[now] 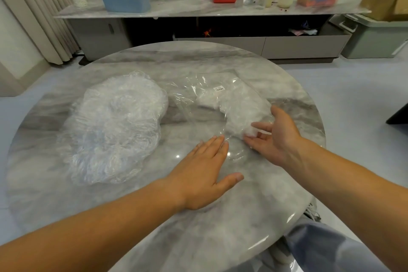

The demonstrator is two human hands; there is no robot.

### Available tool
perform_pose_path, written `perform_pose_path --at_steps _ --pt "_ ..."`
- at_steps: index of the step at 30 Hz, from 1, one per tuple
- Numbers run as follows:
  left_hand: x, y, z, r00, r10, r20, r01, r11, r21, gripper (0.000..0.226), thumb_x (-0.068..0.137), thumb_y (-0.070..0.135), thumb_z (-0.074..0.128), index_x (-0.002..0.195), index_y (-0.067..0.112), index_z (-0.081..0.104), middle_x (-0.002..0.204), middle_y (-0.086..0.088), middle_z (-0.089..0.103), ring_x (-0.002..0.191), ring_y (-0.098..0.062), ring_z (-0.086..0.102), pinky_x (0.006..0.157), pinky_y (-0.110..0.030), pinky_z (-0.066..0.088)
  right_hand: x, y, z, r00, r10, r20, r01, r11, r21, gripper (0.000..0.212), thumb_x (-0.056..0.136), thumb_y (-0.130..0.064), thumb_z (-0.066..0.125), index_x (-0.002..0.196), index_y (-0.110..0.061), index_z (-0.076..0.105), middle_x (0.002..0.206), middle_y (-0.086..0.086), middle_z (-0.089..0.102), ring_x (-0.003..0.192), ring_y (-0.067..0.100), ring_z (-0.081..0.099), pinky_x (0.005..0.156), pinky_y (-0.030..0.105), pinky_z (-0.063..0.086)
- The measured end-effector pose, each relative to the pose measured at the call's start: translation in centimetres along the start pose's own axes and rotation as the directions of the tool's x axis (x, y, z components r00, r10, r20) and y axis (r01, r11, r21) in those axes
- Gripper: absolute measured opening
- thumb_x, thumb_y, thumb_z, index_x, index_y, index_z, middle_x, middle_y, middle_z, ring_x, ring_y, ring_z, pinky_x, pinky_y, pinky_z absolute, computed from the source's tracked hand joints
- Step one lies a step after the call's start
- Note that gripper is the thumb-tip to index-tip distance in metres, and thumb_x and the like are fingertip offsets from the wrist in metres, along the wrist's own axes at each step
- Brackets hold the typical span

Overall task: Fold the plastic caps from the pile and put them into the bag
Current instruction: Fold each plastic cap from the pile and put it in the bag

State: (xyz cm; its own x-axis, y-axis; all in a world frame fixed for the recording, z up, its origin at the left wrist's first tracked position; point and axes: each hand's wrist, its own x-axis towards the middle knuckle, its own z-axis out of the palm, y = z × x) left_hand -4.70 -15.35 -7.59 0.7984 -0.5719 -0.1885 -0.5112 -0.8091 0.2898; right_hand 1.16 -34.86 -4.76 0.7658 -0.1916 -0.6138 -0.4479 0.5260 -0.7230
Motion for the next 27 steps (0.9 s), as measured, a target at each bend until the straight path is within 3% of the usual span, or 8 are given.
perform_pose_path --at_steps 5,8,12,16,19,22,25,27 --pt "0.2 -0.1 0.0 1.000 0.001 0.009 -0.001 1.000 -0.005 0.089 0.094 0.073 0.017 0.161 0.018 -0.002 0.168 0.003 -0.011 0.152 -0.006 -0.016 0.126 -0.034 -0.004 0.0 0.2 -0.1 0.988 0.072 0.136 -0.065 0.997 -0.049 0.080 0.101 -0.064 0.035 0.139 0.004 0.050 0.146 0.024 0.048 0.136 0.036 0.047 0.118 0.048 0.035" --pt "0.2 -0.4 0.1 1.000 -0.003 0.003 0.003 1.000 -0.012 0.087 0.095 0.072 0.019 0.161 0.019 -0.001 0.168 0.003 -0.011 0.152 -0.007 -0.015 0.126 -0.035 -0.003 -0.4 0.1 -0.5 0.977 0.068 0.204 -0.077 0.996 0.039 0.081 0.098 -0.064 0.042 0.146 0.002 0.041 0.146 0.027 0.046 0.138 0.041 0.045 0.117 0.049 0.035" --pt "-0.3 -0.6 0.2 1.000 -0.002 0.011 0.002 1.000 -0.003 0.086 0.095 0.072 0.019 0.161 0.021 0.000 0.168 0.005 -0.013 0.151 -0.005 -0.018 0.126 -0.035 -0.006 -1.1 0.1 -1.8 0.995 0.008 0.101 -0.020 0.992 0.122 0.063 0.098 -0.050 0.056 0.133 0.001 0.044 0.137 0.031 0.050 0.123 0.047 0.056 0.110 0.052 0.045" --pt "-0.6 -0.5 0.1 1.000 0.002 0.002 -0.002 1.000 -0.015 0.080 0.095 0.073 0.019 0.161 0.028 0.010 0.167 0.006 -0.015 0.150 -0.005 -0.022 0.126 -0.039 -0.005 -2.1 -0.3 -2.9 0.997 -0.082 -0.003 0.082 0.996 0.022 0.063 0.101 -0.040 0.057 0.144 0.001 0.038 0.135 0.029 0.049 0.124 0.046 0.055 0.107 0.052 0.047" --pt "-0.7 -0.7 0.1 1.000 0.014 -0.020 -0.015 0.998 -0.054 0.076 0.093 0.075 0.022 0.156 0.032 0.023 0.166 0.006 -0.020 0.148 -0.004 -0.028 0.126 -0.044 0.001 -2.7 -0.3 -3.2 0.982 -0.188 -0.035 0.183 0.978 -0.103 0.051 0.102 -0.037 0.057 0.137 -0.003 0.043 0.121 0.021 0.058 0.111 0.036 0.064 0.096 0.046 0.055" --pt "-1.0 -0.9 -0.2 0.993 0.050 -0.107 -0.062 0.991 -0.117 0.068 0.091 0.075 0.023 0.142 0.033 0.040 0.167 0.006 -0.020 0.147 -0.002 -0.030 0.126 -0.043 0.008 -3.5 -0.2 -2.9 0.952 -0.307 -0.022 0.288 0.914 -0.284 0.033 0.103 -0.038 0.053 0.110 -0.006 0.058 0.089 0.008 0.061 0.081 0.022 0.067 0.069 0.035 0.055" --pt "-2.2 -1.2 -1.0 0.972 0.003 -0.236 -0.052 0.978 -0.201 0.056 0.093 0.070 0.026 0.127 0.031 0.048 0.169 0.005 -0.004 0.152 -0.002 -0.013 0.124 -0.036 0.016 -5.0 0.1 -1.4 0.932 -0.336 0.137 0.362 0.888 -0.285 0.038 0.105 -0.039 0.046 0.088 -0.008 0.061 0.067 0.006 0.062 0.058 0.020 0.063 0.056 0.032 0.048" --pt "-3.6 -1.9 -1.7 0.956 -0.102 -0.277 0.037 0.972 -0.232 0.051 0.097 0.063 0.030 0.129 0.029 0.050 0.167 0.005 0.011 0.153 -0.007 0.005 0.120 -0.029 0.019 -6.5 0.6 0.2 0.906 -0.303 0.294 0.383 0.884 -0.268 0.041 0.106 -0.038 0.043 0.088 -0.007 0.061 0.065 0.008 0.064 0.057 0.023 0.063 0.055 0.034 0.048"
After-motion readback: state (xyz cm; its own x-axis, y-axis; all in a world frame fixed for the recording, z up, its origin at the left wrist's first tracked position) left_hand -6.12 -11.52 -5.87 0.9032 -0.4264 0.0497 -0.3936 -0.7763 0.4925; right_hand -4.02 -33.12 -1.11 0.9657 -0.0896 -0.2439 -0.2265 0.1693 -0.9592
